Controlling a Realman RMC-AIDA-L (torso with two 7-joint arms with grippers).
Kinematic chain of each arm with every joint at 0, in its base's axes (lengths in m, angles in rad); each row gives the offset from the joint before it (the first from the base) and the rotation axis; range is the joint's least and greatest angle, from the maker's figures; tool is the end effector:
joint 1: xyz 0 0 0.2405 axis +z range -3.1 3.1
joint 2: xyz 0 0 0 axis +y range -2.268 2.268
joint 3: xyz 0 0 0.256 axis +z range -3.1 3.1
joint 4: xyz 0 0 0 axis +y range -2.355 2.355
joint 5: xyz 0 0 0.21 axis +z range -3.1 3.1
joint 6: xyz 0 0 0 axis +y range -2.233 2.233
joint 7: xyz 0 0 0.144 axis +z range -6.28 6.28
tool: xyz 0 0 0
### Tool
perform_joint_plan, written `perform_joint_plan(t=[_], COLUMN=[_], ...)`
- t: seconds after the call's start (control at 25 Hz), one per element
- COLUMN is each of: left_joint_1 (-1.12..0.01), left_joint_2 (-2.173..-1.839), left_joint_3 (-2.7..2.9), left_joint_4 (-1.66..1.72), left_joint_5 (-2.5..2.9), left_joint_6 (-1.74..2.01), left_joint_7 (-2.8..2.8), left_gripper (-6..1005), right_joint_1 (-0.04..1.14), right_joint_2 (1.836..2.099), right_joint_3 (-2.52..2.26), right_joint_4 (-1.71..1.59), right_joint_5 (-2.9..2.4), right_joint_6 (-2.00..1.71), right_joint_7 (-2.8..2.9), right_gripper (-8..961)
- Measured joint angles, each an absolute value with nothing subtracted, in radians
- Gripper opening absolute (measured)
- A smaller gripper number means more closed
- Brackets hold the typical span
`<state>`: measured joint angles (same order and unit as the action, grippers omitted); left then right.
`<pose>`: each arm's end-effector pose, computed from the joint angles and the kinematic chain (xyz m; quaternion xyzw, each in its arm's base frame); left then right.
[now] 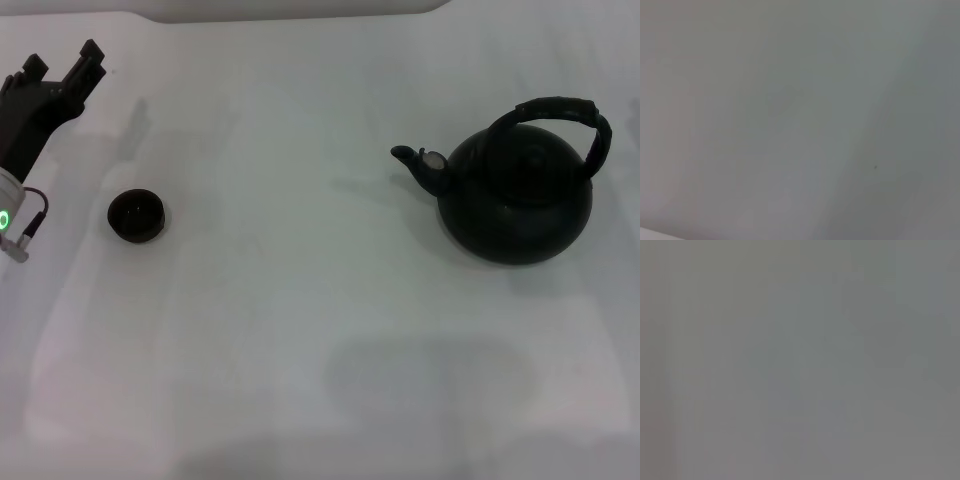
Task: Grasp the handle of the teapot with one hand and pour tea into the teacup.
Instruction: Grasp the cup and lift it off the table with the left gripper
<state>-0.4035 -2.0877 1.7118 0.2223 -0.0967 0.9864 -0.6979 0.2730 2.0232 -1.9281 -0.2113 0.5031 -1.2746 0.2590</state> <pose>-0.3323 0.3378 -0.0246 -0.6687 -0.4035 -0.3787 0.4966 0.3648 0.2925 0.0342 -0.6421 0.2365 0.3317 0.6495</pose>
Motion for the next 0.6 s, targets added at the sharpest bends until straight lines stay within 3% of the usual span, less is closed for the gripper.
perform_joint_plan(t=[0.6], left_joint_1=[-0.406], left_joint_2=[-2.082], left_joint_3=[1.771], left_joint_4=[0.246], left_joint_5=[-0.087], left_joint_6=[0.978], left_joint_7=[-0.720], left_gripper=[876], right_joint_1=[0.269], right_joint_2=[2.023], right_joint_3=[-1.928], right_joint_4=[-0.211], right_joint_5=[0.503], right_joint_6=[-1.270], right_joint_7=[0.264], right_gripper=[874])
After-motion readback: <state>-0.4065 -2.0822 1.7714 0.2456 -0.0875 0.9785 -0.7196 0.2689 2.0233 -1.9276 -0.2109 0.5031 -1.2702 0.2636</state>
